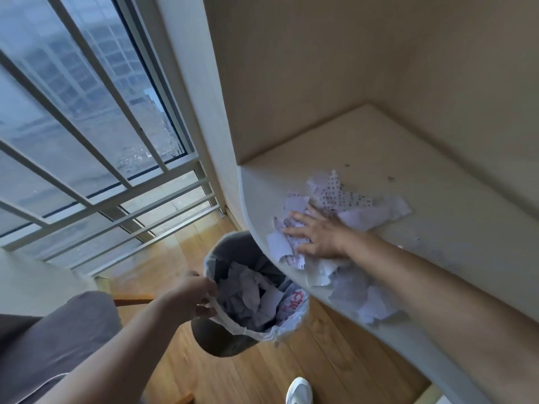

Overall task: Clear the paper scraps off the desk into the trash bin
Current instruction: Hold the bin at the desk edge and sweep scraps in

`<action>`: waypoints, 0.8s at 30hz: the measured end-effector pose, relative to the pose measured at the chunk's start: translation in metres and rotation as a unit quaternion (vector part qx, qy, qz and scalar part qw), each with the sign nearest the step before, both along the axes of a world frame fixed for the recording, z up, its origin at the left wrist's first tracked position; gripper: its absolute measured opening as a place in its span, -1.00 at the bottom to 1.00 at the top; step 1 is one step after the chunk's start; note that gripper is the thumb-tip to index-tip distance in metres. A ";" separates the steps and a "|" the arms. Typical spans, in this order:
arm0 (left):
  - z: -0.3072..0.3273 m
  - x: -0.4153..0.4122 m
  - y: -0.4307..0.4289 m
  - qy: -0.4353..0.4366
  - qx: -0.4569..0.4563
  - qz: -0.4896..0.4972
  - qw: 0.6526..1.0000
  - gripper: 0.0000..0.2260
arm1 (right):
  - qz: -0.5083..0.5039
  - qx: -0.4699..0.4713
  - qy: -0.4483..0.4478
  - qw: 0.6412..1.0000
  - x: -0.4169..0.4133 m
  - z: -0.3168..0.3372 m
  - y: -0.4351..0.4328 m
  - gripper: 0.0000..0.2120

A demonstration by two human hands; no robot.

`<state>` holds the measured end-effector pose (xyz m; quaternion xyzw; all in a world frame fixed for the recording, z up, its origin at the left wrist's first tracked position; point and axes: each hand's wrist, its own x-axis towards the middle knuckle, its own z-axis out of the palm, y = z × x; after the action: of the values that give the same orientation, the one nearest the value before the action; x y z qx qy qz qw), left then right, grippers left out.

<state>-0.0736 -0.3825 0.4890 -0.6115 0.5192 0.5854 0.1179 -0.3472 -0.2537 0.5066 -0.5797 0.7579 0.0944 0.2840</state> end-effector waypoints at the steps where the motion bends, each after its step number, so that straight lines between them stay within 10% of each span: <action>1: 0.002 0.001 0.000 0.000 0.000 0.004 1.000 -0.75 | 0.026 -0.002 -0.005 1.000 0.012 -0.001 -0.001 -0.45; 9: 0.021 0.012 -0.003 0.022 -0.003 0.022 1.000 -0.76 | 0.127 -0.028 -0.053 0.990 0.092 0.008 -0.013 -0.52; 15: 0.020 0.009 -0.003 0.029 -0.002 0.024 0.999 -0.82 | -0.071 -0.138 -0.278 0.948 0.093 0.041 -0.008 -0.54; 24: 0.012 -0.001 0.009 0.043 0.034 0.047 0.997 -0.70 | -0.153 -0.009 -0.092 0.984 0.030 0.011 0.027 -0.31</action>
<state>-0.0747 -0.3738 0.5005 -0.6052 0.4741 0.6335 0.0880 -0.3174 -0.2263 0.5174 -0.4660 0.8091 -0.0105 0.3579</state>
